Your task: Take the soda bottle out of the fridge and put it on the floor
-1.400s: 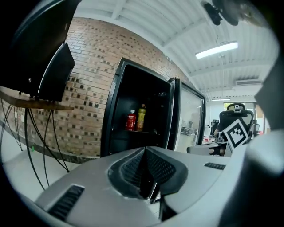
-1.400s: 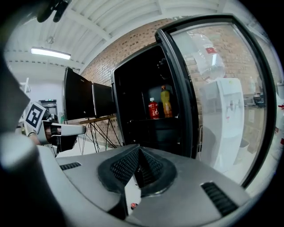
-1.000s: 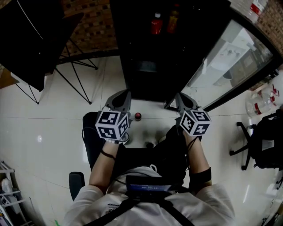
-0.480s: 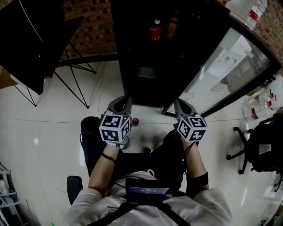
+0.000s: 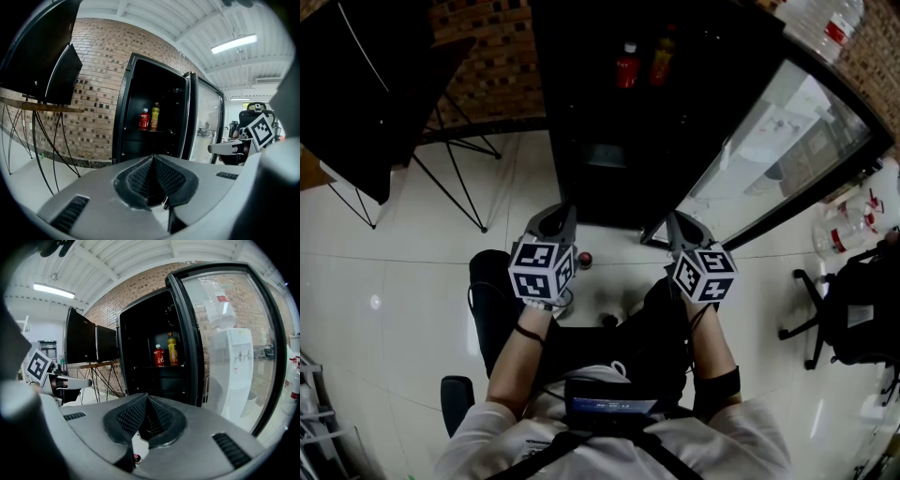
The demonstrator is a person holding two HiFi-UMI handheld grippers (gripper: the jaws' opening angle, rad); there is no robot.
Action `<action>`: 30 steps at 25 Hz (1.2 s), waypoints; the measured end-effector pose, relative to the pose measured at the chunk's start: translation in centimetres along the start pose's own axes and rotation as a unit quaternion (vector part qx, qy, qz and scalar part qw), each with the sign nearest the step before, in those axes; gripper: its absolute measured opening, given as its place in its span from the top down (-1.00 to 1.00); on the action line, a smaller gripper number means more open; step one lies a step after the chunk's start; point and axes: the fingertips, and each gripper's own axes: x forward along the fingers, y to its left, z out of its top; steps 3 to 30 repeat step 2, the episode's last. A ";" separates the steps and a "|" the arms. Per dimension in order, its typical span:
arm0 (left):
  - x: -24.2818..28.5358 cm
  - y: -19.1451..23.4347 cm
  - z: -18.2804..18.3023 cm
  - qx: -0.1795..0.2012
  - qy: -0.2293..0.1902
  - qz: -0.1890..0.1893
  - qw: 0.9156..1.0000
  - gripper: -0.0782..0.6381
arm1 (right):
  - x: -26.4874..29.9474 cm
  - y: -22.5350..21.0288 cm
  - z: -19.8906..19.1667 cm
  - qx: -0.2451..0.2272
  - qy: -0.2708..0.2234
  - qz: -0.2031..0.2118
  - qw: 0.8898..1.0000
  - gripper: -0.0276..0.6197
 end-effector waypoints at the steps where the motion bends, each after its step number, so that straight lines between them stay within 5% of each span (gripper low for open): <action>1: 0.1 0.0 0.0 0.000 0.000 0.000 1.000 0.78 | 0.0 0.0 0.0 -0.001 0.000 0.000 1.000 0.88; 30: 0.1 0.0 0.0 -0.001 0.000 0.000 1.000 0.78 | 0.0 0.0 0.0 -0.001 0.000 0.000 1.000 0.88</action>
